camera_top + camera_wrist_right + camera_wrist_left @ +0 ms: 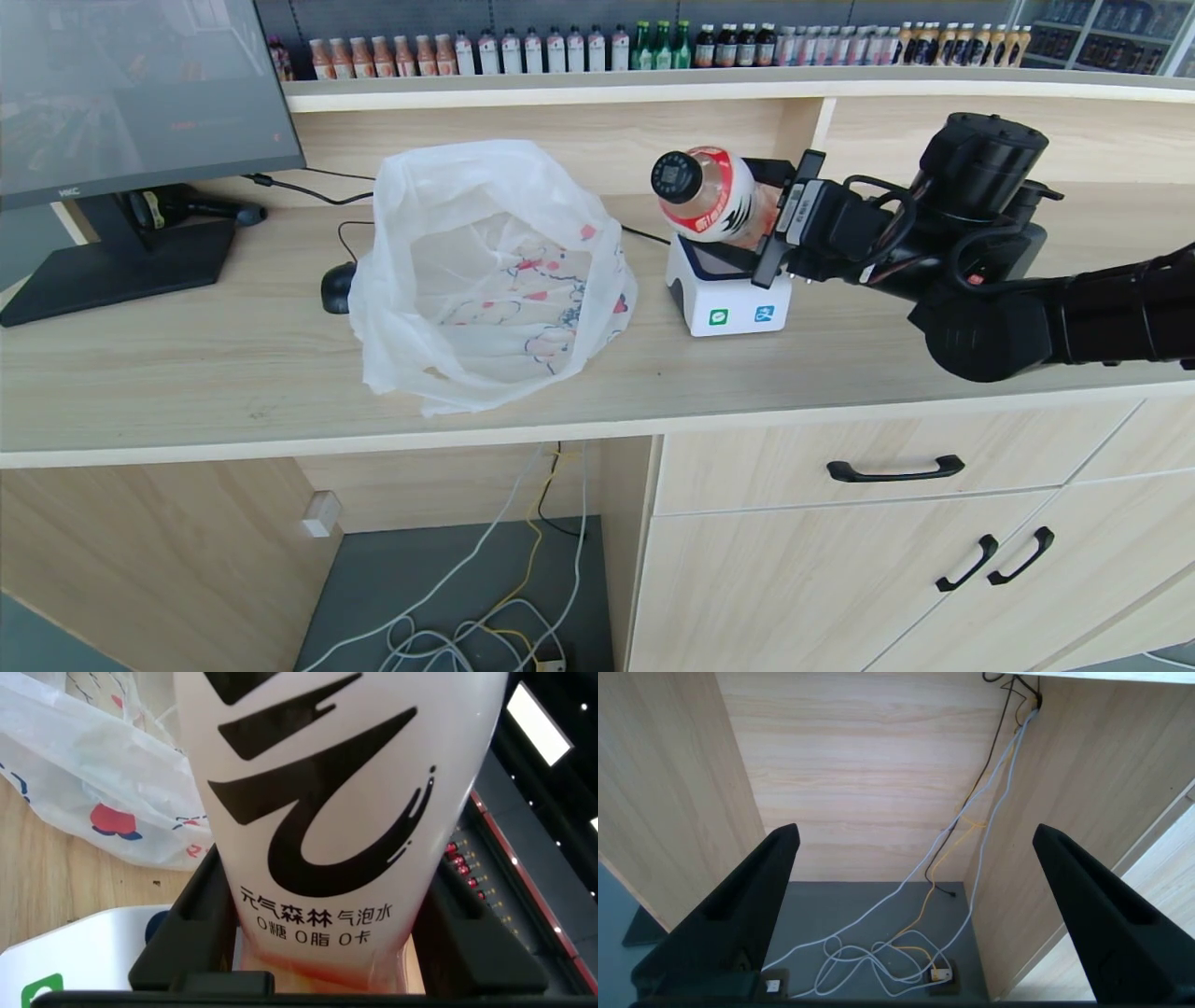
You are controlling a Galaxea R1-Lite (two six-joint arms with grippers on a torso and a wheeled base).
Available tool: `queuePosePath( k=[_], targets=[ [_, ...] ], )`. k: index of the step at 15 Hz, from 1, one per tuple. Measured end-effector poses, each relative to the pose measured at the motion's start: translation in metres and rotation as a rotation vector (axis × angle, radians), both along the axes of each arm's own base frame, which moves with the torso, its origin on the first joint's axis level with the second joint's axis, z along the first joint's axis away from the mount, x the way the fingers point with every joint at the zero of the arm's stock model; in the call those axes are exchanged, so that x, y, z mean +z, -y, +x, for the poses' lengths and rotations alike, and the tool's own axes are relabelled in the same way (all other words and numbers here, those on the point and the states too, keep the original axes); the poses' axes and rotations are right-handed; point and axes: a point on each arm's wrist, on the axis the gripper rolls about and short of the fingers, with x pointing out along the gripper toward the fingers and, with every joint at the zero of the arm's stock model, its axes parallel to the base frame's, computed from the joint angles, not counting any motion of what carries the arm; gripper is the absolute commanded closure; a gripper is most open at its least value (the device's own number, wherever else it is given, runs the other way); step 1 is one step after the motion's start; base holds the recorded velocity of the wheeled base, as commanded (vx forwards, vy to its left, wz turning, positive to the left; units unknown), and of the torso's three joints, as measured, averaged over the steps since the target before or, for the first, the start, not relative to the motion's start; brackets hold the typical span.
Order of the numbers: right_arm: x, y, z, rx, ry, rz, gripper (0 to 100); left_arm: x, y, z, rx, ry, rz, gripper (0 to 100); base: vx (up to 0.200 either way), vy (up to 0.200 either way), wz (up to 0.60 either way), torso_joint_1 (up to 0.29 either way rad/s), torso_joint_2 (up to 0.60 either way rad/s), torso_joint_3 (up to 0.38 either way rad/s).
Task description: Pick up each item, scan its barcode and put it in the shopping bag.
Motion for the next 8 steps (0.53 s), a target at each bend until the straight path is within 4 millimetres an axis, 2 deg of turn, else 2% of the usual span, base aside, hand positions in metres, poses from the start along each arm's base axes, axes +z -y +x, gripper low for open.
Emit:
queuePosePath(
  k=[4,8],
  targets=[
    [0.008,0.002,-0.007,-0.004,-0.066,-0.018,100,0.0,0.0,0.0,0.0,0.0,0.0,0,0.0,0.0,0.0,0.0,0.0,0.0],
    [0.045,0.006,-0.018,0.001,-0.097,-0.008,100,0.0,0.0,0.0,0.0,0.0,0.0,0,0.0,0.0,0.0,0.0,0.0,0.0]
  ],
)
